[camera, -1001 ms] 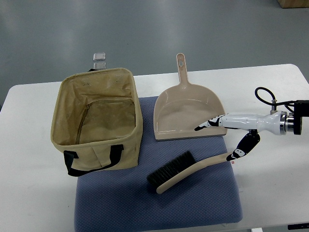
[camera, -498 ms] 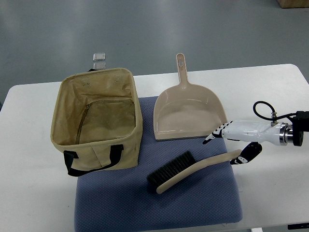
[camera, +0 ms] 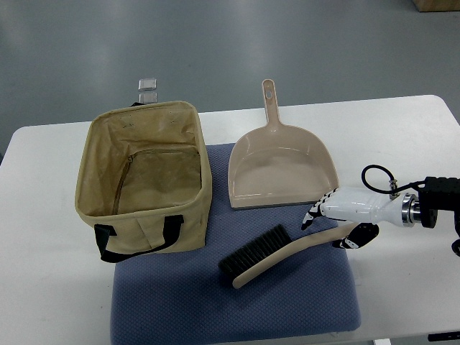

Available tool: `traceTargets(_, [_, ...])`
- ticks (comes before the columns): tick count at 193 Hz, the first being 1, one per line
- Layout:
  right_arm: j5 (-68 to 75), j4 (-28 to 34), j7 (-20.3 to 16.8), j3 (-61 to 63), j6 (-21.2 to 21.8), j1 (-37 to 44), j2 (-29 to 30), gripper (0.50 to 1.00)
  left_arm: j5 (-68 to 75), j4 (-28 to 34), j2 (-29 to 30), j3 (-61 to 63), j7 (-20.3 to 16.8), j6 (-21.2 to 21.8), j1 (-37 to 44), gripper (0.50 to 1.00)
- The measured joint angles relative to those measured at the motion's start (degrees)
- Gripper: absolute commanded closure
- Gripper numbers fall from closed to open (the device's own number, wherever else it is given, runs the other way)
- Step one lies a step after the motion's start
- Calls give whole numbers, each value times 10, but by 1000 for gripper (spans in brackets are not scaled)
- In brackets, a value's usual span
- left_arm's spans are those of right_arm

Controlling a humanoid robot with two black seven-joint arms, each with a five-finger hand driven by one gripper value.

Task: Put pink broom in yellow bag with right hand
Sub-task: 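Close the right hand fingers around the curved brush handle, then lift the brush with the right hand and carry it over the basket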

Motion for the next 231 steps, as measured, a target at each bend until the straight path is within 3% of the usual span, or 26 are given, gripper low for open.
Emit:
traceTargets(55, [-13, -1, -7, -8, -8, -1, 3, 781, 0, 0, 0, 0, 0, 0, 0, 500])
traceTargets(89, [-20, -3, -7, -17, -13, -1, 3, 818, 0, 0, 0, 0, 0, 0, 0, 500])
traceTargets(114, [-23, -4, -10, -20, -18, -1, 3, 867, 0, 0, 0, 0, 0, 0, 0, 500])
traceTargets(123, [-24, -4, -13, -20, -19, -1, 4, 904, 0, 0, 0, 0, 0, 0, 0, 500])
traceTargets(136, [-25, -5, -14, -20, -22, 0, 4, 1000, 0, 0, 0, 0, 0, 0, 0, 500])
traceTargets(168, [-29, -10, -15, -20, -33, 1, 4, 1000, 0, 0, 0, 0, 0, 0, 0, 500])
traceTargets(231, [-20, -27, -7, -10, -94, 47, -12, 1000, 0, 0, 0, 0, 0, 0, 0, 500])
